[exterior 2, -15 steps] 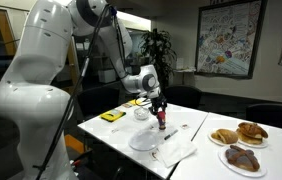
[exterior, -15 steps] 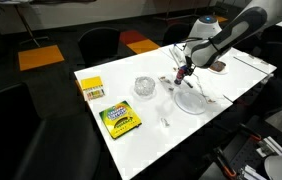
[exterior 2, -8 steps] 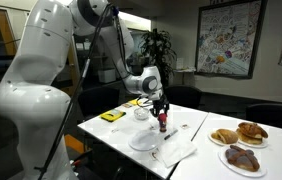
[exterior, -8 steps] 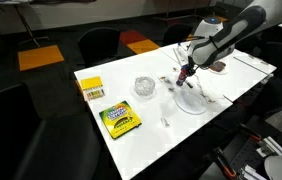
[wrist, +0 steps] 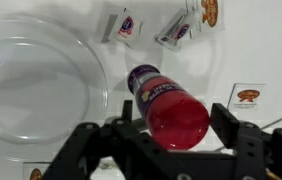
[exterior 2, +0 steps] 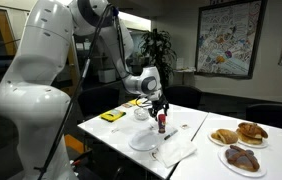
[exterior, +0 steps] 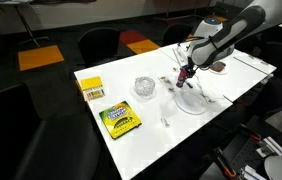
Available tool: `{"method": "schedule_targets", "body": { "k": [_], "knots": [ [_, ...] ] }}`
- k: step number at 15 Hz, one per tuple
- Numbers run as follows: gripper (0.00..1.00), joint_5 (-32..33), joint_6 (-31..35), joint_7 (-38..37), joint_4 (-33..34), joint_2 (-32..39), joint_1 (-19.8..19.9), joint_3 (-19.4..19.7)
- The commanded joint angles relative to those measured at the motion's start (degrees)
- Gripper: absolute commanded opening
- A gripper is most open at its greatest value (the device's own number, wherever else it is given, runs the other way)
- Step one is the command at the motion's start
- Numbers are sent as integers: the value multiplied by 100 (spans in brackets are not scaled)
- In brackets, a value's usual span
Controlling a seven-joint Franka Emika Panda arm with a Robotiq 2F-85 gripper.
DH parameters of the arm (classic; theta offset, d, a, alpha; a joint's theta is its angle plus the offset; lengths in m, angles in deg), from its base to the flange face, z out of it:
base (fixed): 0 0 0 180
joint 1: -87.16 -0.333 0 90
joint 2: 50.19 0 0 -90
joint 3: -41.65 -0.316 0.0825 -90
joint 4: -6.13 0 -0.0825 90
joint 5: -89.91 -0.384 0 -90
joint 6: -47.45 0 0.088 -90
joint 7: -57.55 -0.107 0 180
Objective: Move the glass object and the bottle on the table
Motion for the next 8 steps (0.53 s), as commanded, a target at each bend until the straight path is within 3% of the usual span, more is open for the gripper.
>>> {"method": "schedule_targets", "body": {
  "k": [1,3,8],
  "knots": [
    [100,158,-237,-28,-65,-213,-251,183],
    [100,274,-539,4,2,-317,-359,213],
    [100,603,-2123,155,499,-581,-285,-141]
  ]
}}
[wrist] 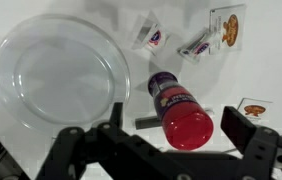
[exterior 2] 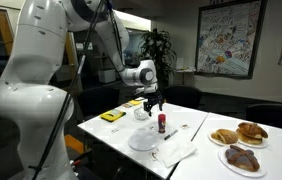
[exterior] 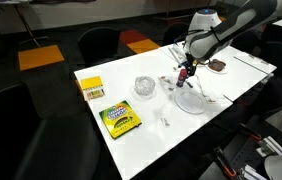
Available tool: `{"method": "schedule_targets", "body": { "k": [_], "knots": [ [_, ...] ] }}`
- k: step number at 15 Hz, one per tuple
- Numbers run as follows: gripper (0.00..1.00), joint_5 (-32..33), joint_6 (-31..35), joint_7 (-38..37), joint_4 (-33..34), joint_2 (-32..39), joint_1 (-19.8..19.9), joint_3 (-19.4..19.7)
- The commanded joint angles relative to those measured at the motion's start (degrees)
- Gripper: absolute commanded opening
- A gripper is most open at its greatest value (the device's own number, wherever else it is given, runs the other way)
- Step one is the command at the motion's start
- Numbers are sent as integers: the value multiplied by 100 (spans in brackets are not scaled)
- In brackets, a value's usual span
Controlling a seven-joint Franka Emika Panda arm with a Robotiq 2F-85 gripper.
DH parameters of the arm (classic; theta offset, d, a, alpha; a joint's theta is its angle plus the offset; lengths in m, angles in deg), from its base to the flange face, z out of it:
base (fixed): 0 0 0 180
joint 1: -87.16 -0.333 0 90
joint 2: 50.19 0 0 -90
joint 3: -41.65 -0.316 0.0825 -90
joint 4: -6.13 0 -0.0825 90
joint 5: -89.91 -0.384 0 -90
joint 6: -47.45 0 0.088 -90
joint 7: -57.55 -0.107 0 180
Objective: Move the glass object and the bottle on the table
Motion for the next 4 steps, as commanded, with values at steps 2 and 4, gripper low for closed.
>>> {"method": "schedule_targets", "body": {
  "k": [2,4],
  "knots": [
    [100,412,-1314,79,524,-231,76,-313],
    [100,506,-1681,133,751,-234,121,-490]
  ]
}}
